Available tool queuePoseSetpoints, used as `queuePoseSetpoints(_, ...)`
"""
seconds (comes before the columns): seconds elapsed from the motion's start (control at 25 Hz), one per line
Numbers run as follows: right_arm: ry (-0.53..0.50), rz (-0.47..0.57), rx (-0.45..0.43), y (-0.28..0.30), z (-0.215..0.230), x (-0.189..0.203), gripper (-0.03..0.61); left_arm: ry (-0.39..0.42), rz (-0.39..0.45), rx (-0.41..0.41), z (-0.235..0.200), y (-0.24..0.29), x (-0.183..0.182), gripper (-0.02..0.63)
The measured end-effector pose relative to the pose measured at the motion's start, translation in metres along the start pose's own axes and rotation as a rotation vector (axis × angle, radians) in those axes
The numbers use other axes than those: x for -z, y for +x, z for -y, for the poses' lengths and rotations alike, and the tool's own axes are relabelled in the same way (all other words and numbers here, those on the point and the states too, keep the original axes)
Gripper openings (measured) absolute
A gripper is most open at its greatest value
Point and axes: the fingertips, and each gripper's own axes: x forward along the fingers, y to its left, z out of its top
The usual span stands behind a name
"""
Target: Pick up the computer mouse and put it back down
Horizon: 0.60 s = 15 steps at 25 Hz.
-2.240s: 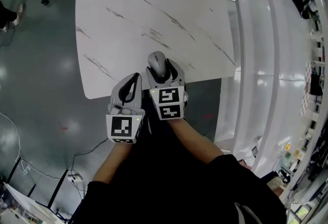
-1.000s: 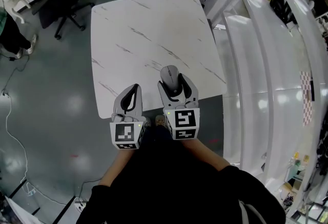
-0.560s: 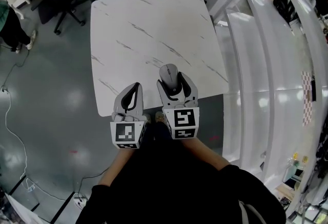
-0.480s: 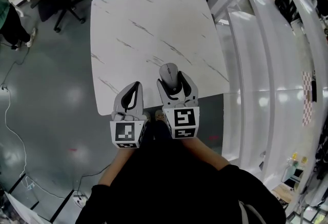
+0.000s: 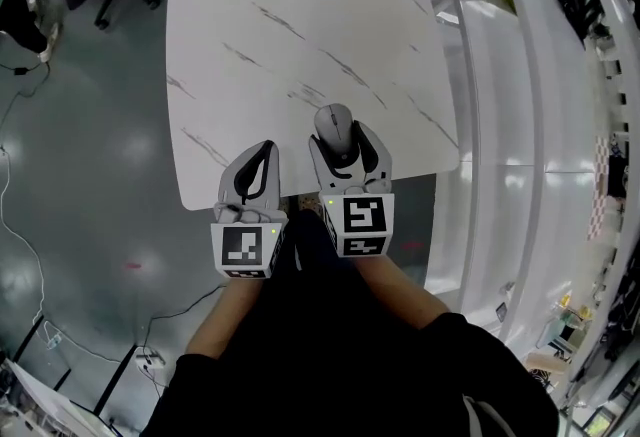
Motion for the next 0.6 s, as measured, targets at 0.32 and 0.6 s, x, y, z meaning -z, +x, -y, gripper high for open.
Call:
queuePoseSetpoints(0.32,0.013,-0.100,-0.001,0.027,-0.001,0.042,0.259,-0.035,-0.048,-0.018,-0.011,0.010,0.027,0.008)
queuePoseSetpoints(0.6,0.047,-0.206,-0.001,0.048,-0.012,0.091,0.261,-0.048,-0.070,-0.001,-0.008,0.014,0.045,0.008)
